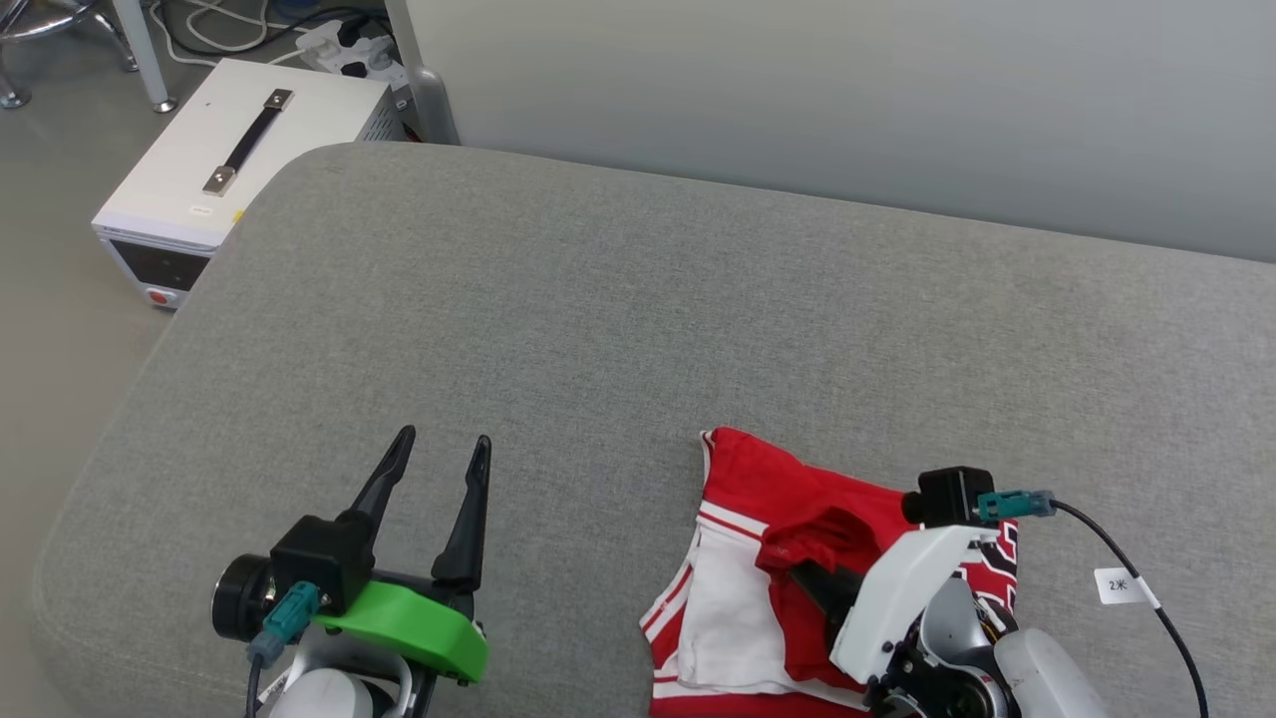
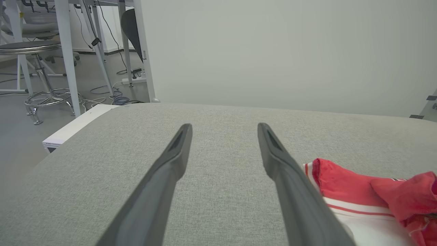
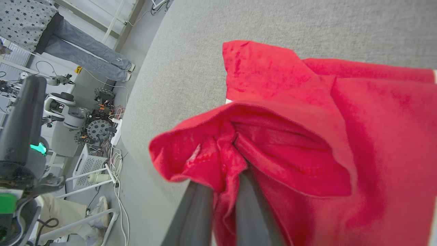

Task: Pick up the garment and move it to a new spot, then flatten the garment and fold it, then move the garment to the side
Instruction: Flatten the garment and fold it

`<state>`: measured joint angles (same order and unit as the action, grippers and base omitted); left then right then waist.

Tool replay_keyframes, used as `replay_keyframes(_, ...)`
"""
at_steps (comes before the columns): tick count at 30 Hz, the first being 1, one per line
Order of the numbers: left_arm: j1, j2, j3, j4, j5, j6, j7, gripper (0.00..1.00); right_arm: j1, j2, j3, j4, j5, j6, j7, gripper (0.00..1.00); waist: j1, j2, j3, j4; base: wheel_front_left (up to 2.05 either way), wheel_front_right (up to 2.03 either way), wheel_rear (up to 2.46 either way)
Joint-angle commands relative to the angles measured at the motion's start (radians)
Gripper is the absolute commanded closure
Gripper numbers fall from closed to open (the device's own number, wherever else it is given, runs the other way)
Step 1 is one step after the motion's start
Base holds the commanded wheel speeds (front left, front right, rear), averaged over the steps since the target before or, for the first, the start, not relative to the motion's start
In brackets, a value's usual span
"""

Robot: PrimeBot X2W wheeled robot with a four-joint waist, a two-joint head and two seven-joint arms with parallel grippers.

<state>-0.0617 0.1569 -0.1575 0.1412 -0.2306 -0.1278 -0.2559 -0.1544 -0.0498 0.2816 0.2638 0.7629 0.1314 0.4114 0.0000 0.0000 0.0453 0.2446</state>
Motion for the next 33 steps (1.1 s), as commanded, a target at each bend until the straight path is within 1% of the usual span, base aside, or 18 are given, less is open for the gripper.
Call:
replay_keyframes(1, 0.005, -0.005, 0.000, 0.002, -0.007, -0.003, -0.006, 0.00, -0.025, -0.001, 0.008, 0.022, -0.011, -0.001, -0.021, 0.95, 0.0000, 0.0000, 0.003, 0.010, 0.00, 0.00, 0.00)
replay_keyframes(2, 0.007, -0.006, 0.000, 0.004, -0.007, -0.003, -0.006, 0.00, -0.036, -0.001, 0.018, 0.040, -0.019, -0.001, -0.035, 0.34, 0.0000, 0.0000, 0.003, 0.013, 0.00, 0.00, 0.00)
replay_keyframes(3, 0.008, -0.006, 0.001, 0.006, -0.008, -0.003, -0.006, 0.00, -0.043, -0.001, 0.027, 0.054, -0.021, -0.001, -0.045, 0.00, 0.0000, 0.0000, 0.003, 0.015, 0.00, 0.00, 0.00)
replay_keyframes(4, 0.008, -0.006, 0.001, 0.008, -0.008, -0.003, -0.006, 0.00, -0.051, -0.001, 0.040, 0.069, -0.016, -0.001, -0.054, 0.00, 0.0000, 0.0000, 0.003, 0.018, 0.00, 0.00, 0.00)
replay_keyframes(5, 0.007, -0.006, 0.002, 0.012, -0.009, -0.003, -0.006, 0.00, -0.077, -0.001, 0.091, 0.092, 0.015, -0.001, -0.073, 0.00, 0.0000, 0.0000, 0.001, 0.022, 0.00, 0.00, 0.00)
replay_keyframes(11, 0.004, -0.005, -0.002, 0.013, -0.008, -0.003, -0.006, 0.00, -0.132, -0.001, 0.212, 0.090, 0.105, -0.001, -0.115, 0.00, 0.0000, 0.0000, -0.005, 0.020, 0.00, 0.00, 0.00)
replay_keyframes(15, 0.002, -0.004, -0.009, 0.011, -0.008, -0.003, -0.006, 0.00, -0.162, -0.001, 0.255, 0.086, 0.147, -0.001, -0.130, 0.00, 0.0000, 0.0000, -0.011, 0.010, 0.00, 0.00, 0.00)
replay_keyframes(17, 0.004, -0.004, -0.011, 0.007, -0.010, -0.003, -0.006, 0.00, -0.178, -0.001, 0.257, 0.088, 0.137, -0.001, -0.139, 0.00, 0.0000, 0.0000, -0.016, 0.002, 0.00, 0.00, 0.00)
replay_keyframes(20, 0.006, -0.008, -0.009, -0.005, -0.022, -0.003, -0.006, 0.00, -0.207, -0.001, 0.236, 0.096, 0.050, -0.001, -0.152, 0.00, 0.0000, 0.0000, -0.023, -0.014, 0.00, 0.00, 0.00)
replay_keyframes(22, 0.008, -0.008, -0.010, -0.012, -0.025, -0.003, -0.006, 0.00, -0.225, -0.005, 0.211, 0.096, -0.039, -0.001, -0.159, 0.00, 0.0000, 0.0000, -0.026, -0.026, 0.00, 0.00, 0.00)
replay_keyframes(24, 0.009, -0.011, -0.009, -0.019, -0.032, -0.003, -0.006, 0.00, -0.237, -0.031, 0.194, 0.079, -0.121, -0.001, -0.168, 0.00, 0.0000, 0.0000, -0.030, -0.041, 0.00, 0.00, 0.00)
replay_keyframes(29, 0.011, -0.014, -0.016, -0.030, -0.042, -0.003, -0.006, 0.00, -0.250, -0.152, 0.168, 0.012, -0.300, -0.001, -0.219, 0.00, 0.0000, 0.0000, -0.033, -0.082, 0.00, 0.00, 0.00)
replay_keyframes(33, 0.009, -0.018, -0.024, -0.038, -0.048, -0.003, -0.006, 0.00, -0.230, -0.231, 0.110, -0.042, -0.387, -0.001, -0.274, 0.00, 0.0000, 0.0000, -0.033, -0.113, 0.00, 0.00, 0.00)
